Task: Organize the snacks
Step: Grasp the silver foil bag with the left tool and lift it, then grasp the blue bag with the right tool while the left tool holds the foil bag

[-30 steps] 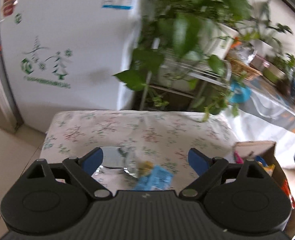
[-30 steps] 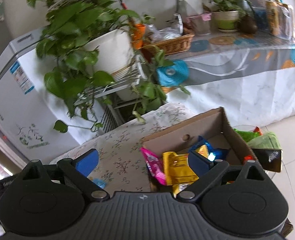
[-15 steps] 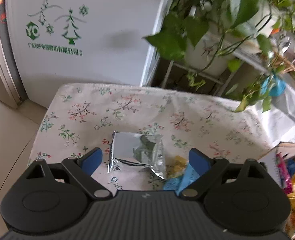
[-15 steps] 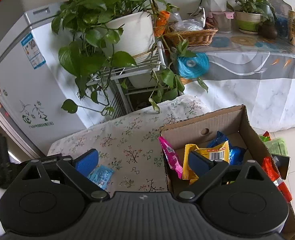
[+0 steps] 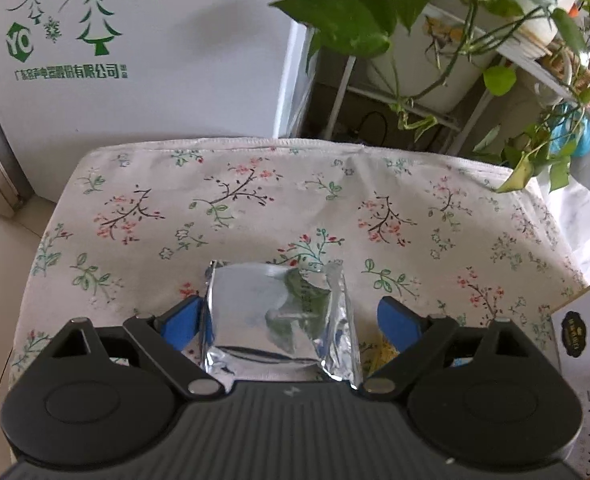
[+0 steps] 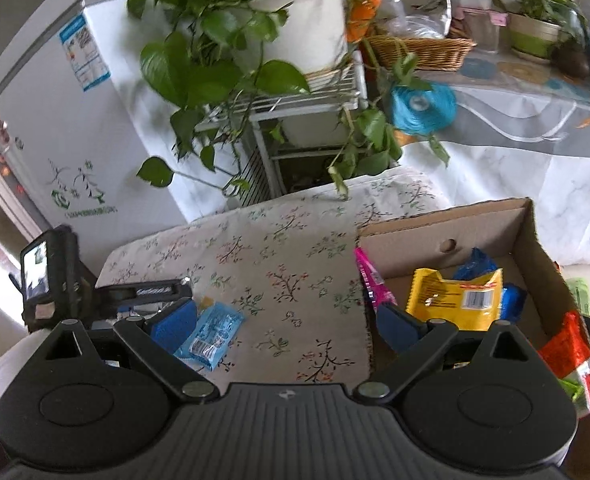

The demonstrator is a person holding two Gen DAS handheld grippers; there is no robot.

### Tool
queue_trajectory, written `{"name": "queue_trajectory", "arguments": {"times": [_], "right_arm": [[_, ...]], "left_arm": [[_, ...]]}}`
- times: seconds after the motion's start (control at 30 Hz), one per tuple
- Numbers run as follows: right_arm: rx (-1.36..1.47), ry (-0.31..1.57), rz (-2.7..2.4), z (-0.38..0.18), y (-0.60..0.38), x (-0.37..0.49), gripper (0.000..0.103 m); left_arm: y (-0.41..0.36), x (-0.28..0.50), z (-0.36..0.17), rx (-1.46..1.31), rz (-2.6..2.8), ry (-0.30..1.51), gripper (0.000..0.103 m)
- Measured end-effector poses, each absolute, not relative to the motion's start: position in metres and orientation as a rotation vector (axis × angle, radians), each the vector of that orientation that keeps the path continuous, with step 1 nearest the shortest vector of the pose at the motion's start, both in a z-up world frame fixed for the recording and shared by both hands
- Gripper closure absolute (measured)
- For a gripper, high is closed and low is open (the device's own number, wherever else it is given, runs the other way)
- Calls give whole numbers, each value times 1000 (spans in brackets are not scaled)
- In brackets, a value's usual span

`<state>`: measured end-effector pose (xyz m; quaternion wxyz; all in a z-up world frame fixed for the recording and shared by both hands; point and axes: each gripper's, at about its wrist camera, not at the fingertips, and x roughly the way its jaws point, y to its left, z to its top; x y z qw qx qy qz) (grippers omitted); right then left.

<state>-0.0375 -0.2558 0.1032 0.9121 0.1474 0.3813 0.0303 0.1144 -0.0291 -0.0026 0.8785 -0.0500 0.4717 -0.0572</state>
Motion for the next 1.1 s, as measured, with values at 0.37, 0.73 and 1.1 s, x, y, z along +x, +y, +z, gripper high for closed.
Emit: {"name": "queue_trajectory", "arguments": {"times": [0.37,0.73,1.1], "right_arm": [[233,841,178,85,-215,-16,4],[259,949,185,41,-177,19,4],[294,986,109,12,-153,44,4]], "left_arm": [[-24,110,-5,-49,-161,991,28],[17,91,6,-125,-120,1023,28],[37,82,18,-166,-93,1015,28]]}}
